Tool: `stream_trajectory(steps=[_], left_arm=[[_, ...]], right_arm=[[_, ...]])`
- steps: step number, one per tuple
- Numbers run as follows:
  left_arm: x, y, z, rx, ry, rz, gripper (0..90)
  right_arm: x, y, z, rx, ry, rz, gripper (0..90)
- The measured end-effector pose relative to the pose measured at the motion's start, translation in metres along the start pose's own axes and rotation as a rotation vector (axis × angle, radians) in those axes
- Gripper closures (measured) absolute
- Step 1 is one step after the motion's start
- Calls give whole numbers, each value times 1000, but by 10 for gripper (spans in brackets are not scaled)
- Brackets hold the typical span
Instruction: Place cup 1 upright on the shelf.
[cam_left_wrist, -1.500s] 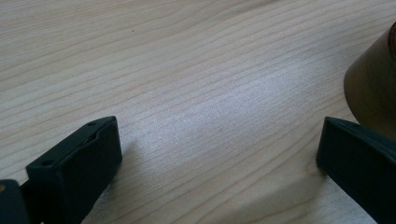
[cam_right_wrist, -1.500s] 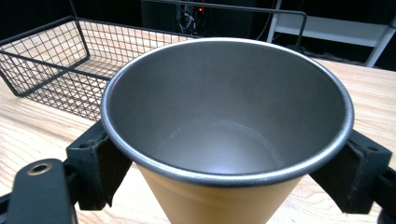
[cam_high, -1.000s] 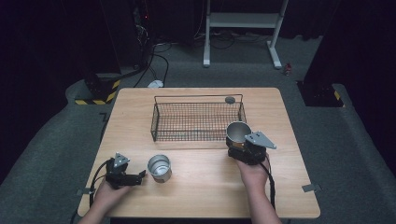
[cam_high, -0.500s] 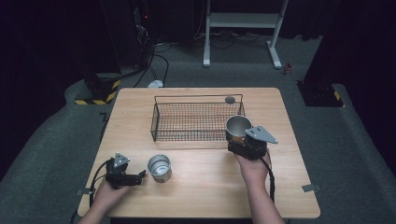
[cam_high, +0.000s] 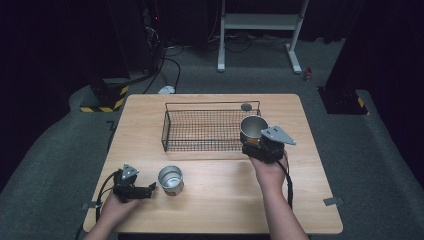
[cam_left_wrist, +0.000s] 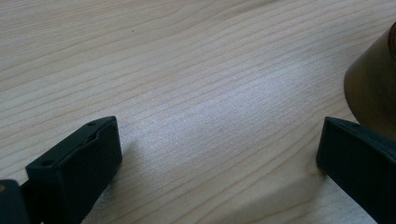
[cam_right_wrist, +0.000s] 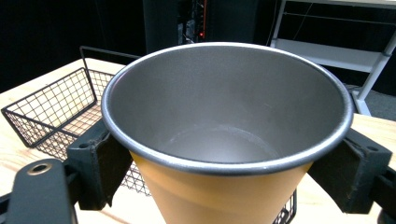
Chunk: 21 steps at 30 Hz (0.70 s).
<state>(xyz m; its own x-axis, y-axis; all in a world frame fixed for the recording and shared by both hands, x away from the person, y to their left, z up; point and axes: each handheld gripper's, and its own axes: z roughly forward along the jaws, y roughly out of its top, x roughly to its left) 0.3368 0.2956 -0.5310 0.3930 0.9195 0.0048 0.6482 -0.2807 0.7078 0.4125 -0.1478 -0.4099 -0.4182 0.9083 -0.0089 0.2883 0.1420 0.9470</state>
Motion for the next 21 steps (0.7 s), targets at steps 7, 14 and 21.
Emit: stream_trajectory(steps=[7, 14, 21], left_arm=[[0, 0, 0, 0, 0, 1, 4], [0, 0, 0, 0, 0, 0, 4], [0, 0, 0, 0, 0, 0, 4]], right_arm=[[0, 7, 8, 9, -1, 1, 139], [0, 15, 24, 17, -5, -6, 139], [0, 19, 34, 16, -13, 3, 138]])
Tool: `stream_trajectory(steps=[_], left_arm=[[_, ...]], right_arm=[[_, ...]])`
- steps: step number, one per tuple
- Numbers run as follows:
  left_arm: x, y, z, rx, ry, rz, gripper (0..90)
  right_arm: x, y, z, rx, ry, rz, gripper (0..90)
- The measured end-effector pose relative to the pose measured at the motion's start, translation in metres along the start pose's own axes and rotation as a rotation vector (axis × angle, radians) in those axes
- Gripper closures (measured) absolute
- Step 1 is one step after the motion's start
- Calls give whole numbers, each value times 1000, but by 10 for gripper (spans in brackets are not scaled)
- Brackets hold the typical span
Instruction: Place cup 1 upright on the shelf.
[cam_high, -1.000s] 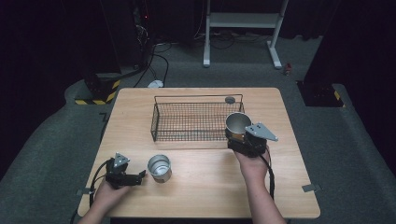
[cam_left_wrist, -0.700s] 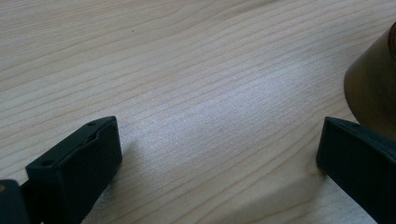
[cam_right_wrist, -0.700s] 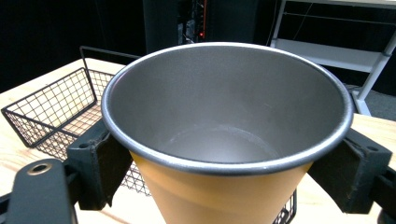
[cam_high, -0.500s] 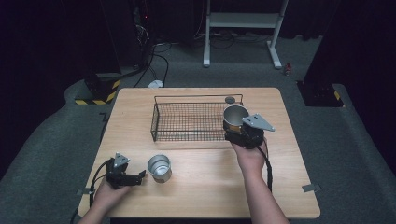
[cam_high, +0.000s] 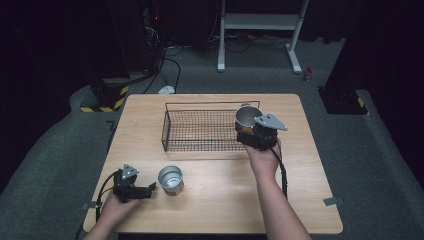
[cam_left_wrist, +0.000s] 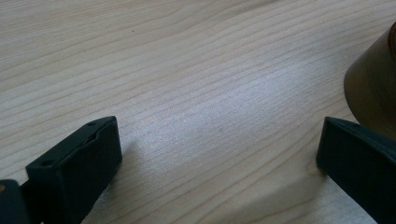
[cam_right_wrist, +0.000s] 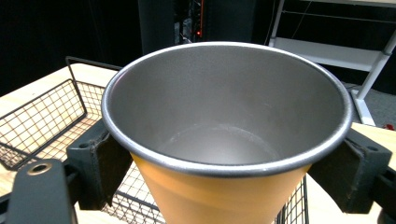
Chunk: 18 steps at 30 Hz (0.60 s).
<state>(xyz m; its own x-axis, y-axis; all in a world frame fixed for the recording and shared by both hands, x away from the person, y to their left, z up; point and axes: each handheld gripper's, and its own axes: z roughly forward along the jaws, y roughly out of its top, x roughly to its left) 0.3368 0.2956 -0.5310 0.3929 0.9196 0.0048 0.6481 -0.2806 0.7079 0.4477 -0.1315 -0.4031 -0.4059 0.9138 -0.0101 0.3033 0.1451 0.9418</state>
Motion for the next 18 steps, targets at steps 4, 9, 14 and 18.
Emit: stream_trajectory(steps=[4, 9, 14, 18], left_arm=[[0, 0, 0, 0, 0, 0, 4], [0, 0, 0, 0, 0, 0, 4], [0, 0, 0, 0, 0, 1, 4], [0, 0, 0, 0, 0, 0, 4]], right_arm=[[1, 2, 7, 6, -2, 3, 139], [1, 5, 15, 12, -6, 5, 138], [2, 7, 25, 21, -10, 5, 138], [3, 8, 32, 23, -13, 2, 139]])
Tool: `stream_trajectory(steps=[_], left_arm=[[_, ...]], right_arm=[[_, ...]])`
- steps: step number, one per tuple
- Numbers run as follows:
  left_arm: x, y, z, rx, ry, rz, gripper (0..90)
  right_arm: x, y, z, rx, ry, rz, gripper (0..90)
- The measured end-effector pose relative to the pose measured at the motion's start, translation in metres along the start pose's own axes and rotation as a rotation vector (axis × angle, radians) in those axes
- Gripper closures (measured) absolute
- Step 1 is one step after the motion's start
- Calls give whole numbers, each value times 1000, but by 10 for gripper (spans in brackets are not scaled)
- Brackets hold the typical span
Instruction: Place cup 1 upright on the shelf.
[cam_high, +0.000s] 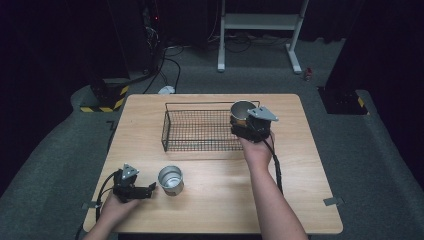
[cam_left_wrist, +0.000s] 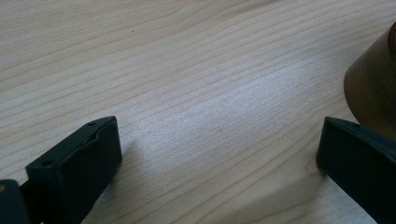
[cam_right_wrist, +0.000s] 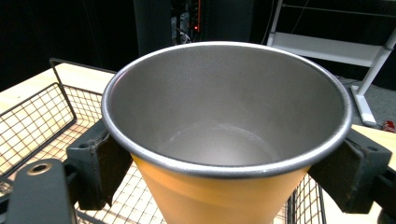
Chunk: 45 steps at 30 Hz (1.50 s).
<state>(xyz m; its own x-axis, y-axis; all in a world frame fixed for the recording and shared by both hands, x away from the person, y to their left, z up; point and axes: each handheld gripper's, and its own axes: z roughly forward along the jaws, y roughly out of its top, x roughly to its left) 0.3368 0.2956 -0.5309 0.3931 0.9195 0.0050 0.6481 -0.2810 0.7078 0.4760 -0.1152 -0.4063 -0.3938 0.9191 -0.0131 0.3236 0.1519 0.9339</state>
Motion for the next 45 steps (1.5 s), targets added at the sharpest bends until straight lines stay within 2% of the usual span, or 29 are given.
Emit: stream_trajectory(steps=[13, 16, 19, 31, 45], left_arm=[[0, 0, 0, 0, 0, 0, 4], [0, 0, 0, 0, 0, 0, 4], [0, 0, 0, 0, 0, 0, 4], [0, 0, 0, 0, 0, -1, 4], [0, 0, 0, 0, 1, 0, 4]], right_arm=[[2, 3, 23, 41, -13, 9, 139], [3, 3, 27, 35, -15, 10, 139], [4, 2, 33, 60, -13, 5, 139], [11, -9, 50, 123, -16, 4, 138], [12, -21, 59, 161, -9, 19, 138]])
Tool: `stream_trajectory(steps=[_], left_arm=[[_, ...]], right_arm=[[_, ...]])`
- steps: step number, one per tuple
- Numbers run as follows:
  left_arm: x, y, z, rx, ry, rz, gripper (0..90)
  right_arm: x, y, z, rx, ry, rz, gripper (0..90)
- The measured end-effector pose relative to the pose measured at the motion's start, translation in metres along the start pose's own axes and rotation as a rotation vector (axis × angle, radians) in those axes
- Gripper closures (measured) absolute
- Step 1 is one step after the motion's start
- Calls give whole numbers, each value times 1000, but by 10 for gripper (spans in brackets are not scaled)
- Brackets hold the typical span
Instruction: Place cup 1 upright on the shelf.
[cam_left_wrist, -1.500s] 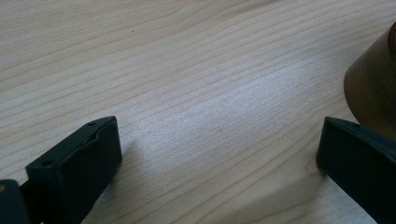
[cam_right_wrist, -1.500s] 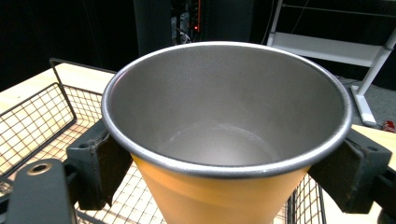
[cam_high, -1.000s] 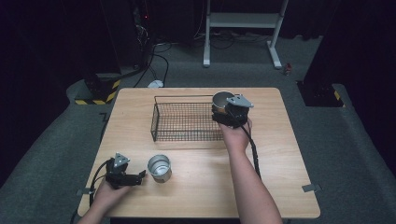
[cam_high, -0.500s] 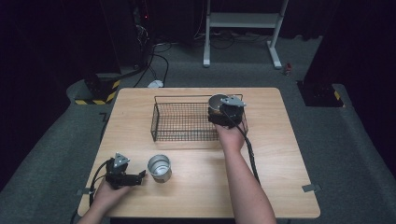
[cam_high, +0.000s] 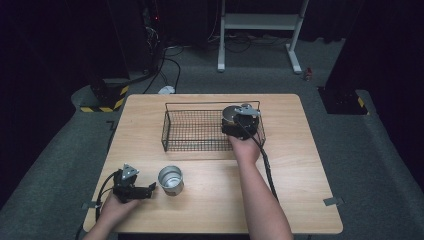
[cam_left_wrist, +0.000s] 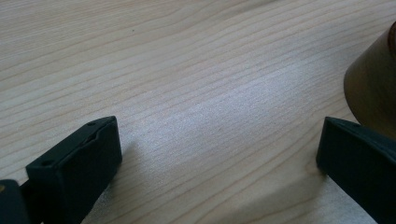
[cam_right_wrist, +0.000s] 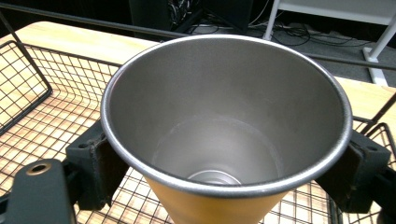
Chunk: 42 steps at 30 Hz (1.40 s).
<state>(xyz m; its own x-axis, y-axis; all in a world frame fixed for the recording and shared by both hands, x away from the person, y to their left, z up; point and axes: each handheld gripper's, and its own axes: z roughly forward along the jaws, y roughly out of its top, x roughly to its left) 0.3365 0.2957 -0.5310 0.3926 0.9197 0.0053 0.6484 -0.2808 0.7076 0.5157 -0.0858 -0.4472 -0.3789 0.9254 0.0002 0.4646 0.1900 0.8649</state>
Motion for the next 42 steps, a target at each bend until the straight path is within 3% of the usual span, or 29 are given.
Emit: stream_trajectory(steps=[29, 37, 42], left_arm=[[0, 0, 0, -1, 2, -2, 4], [0, 0, 0, -1, 2, -2, 4], [-1, -1, 0, -3, 3, -6, 4]], right_arm=[[5, -9, 13, 50, 2, -9, 138], [5, -11, 14, 58, 3, -2, 138], [4, -15, 14, 49, 13, 26, 137]])
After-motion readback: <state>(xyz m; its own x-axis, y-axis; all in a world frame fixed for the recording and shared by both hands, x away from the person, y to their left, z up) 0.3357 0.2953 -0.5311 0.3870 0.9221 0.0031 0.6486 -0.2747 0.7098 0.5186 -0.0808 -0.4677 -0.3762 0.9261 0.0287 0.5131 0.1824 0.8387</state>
